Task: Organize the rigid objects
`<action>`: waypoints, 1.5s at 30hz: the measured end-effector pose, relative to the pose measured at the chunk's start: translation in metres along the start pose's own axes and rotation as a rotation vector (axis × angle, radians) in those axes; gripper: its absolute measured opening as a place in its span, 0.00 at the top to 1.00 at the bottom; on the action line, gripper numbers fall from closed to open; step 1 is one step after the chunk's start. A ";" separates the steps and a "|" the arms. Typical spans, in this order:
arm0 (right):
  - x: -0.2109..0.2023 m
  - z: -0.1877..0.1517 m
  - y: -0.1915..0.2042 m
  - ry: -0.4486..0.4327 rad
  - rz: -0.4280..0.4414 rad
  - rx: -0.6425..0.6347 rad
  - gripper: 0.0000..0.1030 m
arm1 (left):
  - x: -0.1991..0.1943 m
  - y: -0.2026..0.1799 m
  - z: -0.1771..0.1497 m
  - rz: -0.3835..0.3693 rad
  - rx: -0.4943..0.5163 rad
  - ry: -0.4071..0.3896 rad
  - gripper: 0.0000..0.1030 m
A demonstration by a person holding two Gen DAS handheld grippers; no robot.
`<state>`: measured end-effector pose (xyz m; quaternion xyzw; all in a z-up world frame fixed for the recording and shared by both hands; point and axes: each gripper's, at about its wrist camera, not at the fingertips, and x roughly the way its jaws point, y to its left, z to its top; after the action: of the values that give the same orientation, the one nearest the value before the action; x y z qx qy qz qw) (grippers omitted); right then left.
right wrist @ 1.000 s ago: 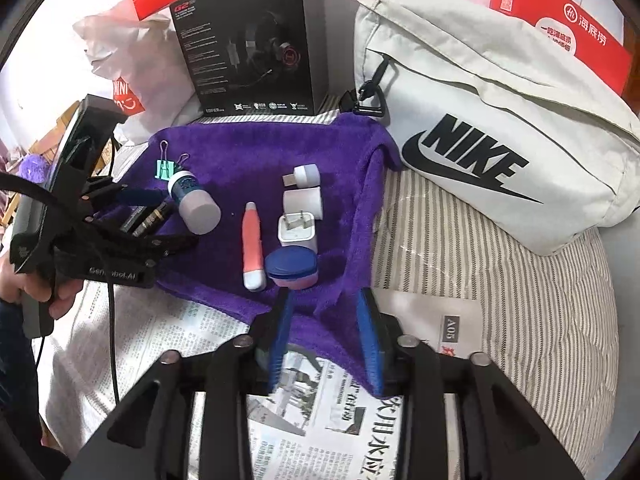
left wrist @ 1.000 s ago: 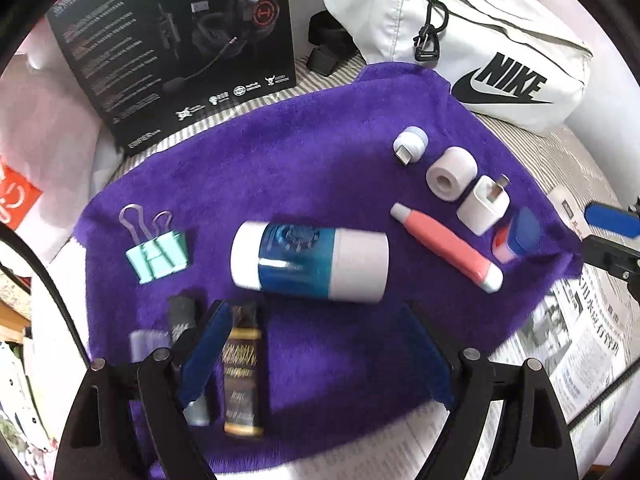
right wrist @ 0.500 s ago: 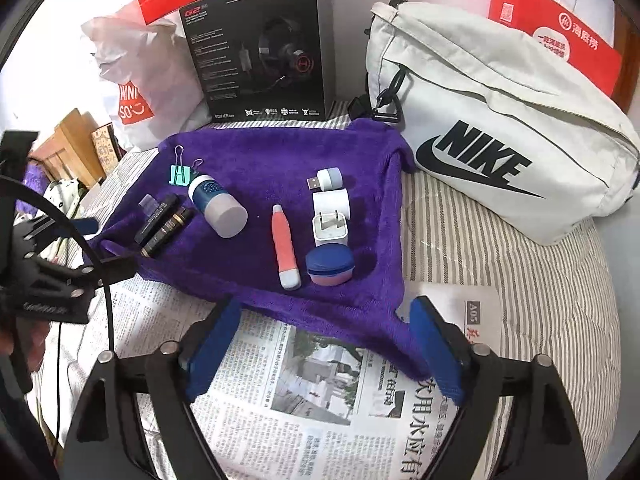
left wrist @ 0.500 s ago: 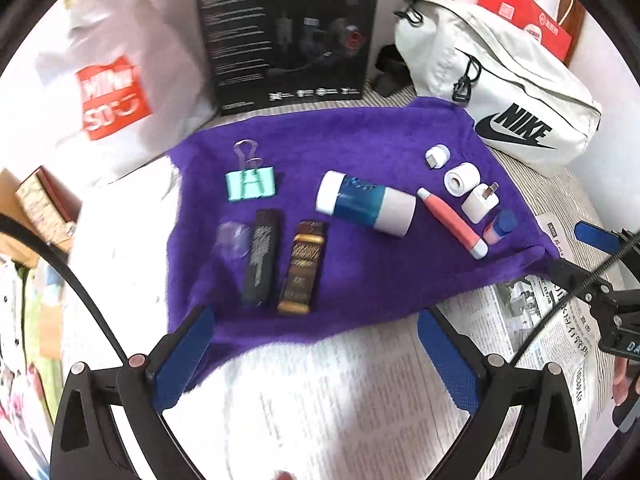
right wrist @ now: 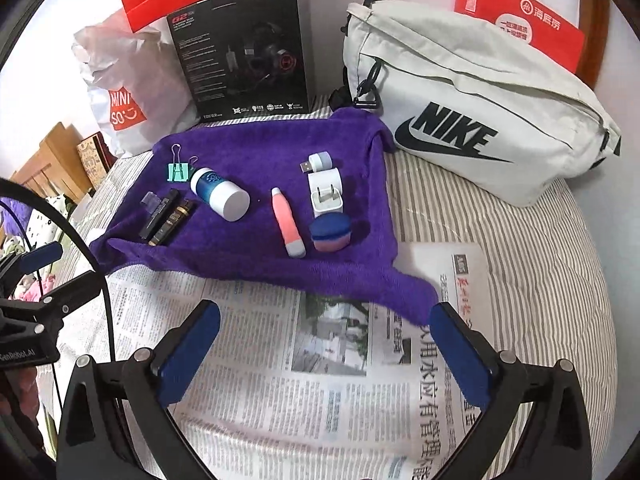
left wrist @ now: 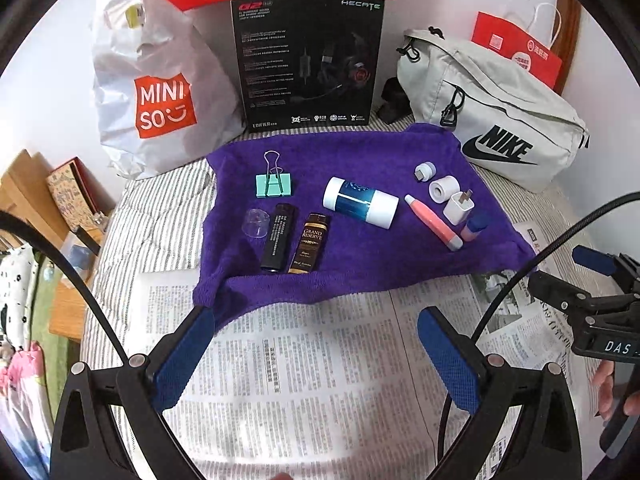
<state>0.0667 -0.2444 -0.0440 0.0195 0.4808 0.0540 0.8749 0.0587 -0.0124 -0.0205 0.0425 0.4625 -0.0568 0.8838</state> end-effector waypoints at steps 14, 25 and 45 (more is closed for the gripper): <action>-0.017 -0.016 -0.005 -0.001 -0.024 0.017 0.00 | -0.021 -0.007 -0.011 -0.024 -0.038 -0.037 0.00; -0.024 -0.018 0.002 -0.011 -0.031 -0.004 0.00 | -0.024 -0.005 -0.015 -0.023 -0.047 -0.038 0.00; -0.027 -0.022 0.007 -0.017 -0.026 -0.017 0.00 | -0.027 -0.005 -0.019 -0.011 -0.048 -0.033 0.00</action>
<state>0.0336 -0.2406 -0.0325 0.0062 0.4730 0.0464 0.8798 0.0274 -0.0133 -0.0092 0.0176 0.4493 -0.0514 0.8917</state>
